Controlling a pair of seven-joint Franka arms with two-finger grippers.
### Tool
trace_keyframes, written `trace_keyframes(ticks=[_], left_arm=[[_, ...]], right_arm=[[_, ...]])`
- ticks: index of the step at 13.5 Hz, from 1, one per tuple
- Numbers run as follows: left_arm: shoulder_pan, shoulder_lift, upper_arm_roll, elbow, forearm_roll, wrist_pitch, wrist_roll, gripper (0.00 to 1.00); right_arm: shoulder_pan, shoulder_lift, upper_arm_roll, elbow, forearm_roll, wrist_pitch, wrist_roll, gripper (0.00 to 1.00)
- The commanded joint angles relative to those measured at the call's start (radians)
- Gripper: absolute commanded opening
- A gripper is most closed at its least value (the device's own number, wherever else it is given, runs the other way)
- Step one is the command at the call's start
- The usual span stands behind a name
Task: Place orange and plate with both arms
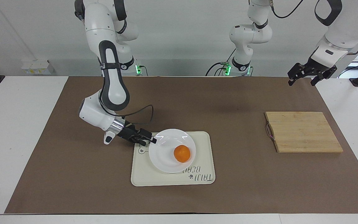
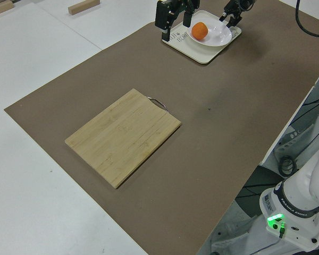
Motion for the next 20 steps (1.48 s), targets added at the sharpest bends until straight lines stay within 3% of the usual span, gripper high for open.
trace_keyframes(ticks=[1, 4, 7, 10, 16, 20], left_arm=[[-0.001, -0.011, 0.0, 0.001, 0.015, -0.004, -0.01, 1.0], [-0.001, -0.011, 0.0, 0.001, 0.015, -0.004, -0.01, 1.0], [-0.001, -0.011, 0.0, 0.001, 0.015, -0.006, -0.01, 1.0], [-0.001, -0.011, 0.0, 0.001, 0.015, -0.006, -0.01, 1.0], [-0.001, -0.011, 0.0, 0.001, 0.015, -0.006, -0.01, 1.0], [-0.001, -0.011, 0.0, 0.001, 0.015, -0.004, -0.01, 1.0]], right_arm=[[-0.015, -0.083, 0.002, -0.004, -0.17, -0.014, 0.131, 1.0], [-0.017, -0.195, 0.001, -0.004, -0.465, -0.046, 0.305, 1.0], [-0.038, -0.274, -0.007, 0.004, -0.701, -0.123, 0.345, 1.0], [-0.081, -0.332, -0.009, 0.057, -0.856, -0.308, 0.343, 1.0], [-0.102, -0.439, -0.015, 0.135, -1.011, -0.548, 0.343, 1.0], [-0.104, -0.443, -0.019, 0.292, -1.035, -0.767, 0.343, 1.0]])
